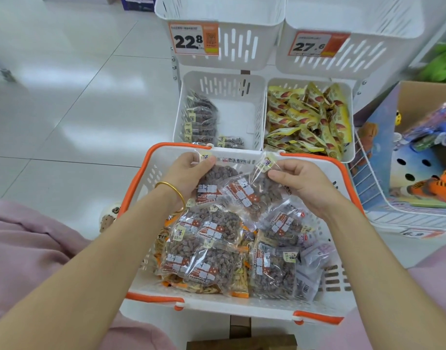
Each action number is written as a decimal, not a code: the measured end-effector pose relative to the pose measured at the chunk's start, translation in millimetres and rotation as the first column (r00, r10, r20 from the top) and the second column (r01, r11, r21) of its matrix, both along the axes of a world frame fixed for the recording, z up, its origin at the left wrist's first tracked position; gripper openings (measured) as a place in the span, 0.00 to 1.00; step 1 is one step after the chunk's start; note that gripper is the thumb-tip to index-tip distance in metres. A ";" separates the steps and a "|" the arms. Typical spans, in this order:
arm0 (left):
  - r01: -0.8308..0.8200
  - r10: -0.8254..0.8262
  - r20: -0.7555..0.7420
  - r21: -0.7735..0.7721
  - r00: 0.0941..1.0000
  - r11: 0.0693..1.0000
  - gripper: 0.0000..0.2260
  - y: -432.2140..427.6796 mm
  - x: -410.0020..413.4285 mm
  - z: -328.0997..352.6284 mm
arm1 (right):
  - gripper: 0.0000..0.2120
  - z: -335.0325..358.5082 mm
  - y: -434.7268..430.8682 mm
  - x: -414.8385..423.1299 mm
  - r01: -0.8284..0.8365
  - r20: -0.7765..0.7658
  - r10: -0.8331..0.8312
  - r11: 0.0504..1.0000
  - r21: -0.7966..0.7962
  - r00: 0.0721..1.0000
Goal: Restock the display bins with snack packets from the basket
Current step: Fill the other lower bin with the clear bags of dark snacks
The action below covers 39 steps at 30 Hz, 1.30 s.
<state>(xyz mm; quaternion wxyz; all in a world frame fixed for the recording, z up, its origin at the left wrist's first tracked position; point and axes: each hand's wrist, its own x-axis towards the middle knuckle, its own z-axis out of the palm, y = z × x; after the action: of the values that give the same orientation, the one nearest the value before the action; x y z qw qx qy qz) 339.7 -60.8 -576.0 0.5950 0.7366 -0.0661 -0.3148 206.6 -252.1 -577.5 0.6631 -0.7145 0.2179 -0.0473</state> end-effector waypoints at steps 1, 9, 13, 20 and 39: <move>0.011 -0.011 0.020 0.007 1.000 1.000 0.12 -1.0 -0.3 -0.1 | 0.03 1.9 1.1 0.7 -0.003 0.011 0.003 0.999 -0.034 1.000; 0.238 -0.244 0.067 0.084 0.968 0.968 0.10 -3.4 -5.1 -8.4 | 0.05 9.9 10.1 7.2 -0.080 -0.019 0.078 0.975 -0.209 0.997; 0.381 -0.399 0.085 0.173 0.913 0.908 0.29 -9.5 -12.8 -7.8 | 0.08 10.0 18.7 10.1 -0.060 -0.013 0.059 0.993 -0.099 0.998; 0.470 -0.483 0.170 0.111 0.859 0.875 0.50 -22.3 7.8 -12.2 | 0.31 17.5 -7.5 39.4 -0.306 -0.212 0.275 0.943 -0.132 0.938; 0.234 -0.702 0.356 0.768 0.617 0.596 0.29 -75.4 188.5 -85.3 | 0.18 -47.1 -75.3 255.2 -0.347 -0.352 -0.035 0.109 -0.932 0.935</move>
<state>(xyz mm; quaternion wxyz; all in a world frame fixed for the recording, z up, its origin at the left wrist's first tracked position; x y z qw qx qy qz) 528.2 -136.2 -661.3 0.1242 0.9048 -0.3516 -0.2057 461.8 -327.3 -624.6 -0.0127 -0.9889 0.1478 -0.0039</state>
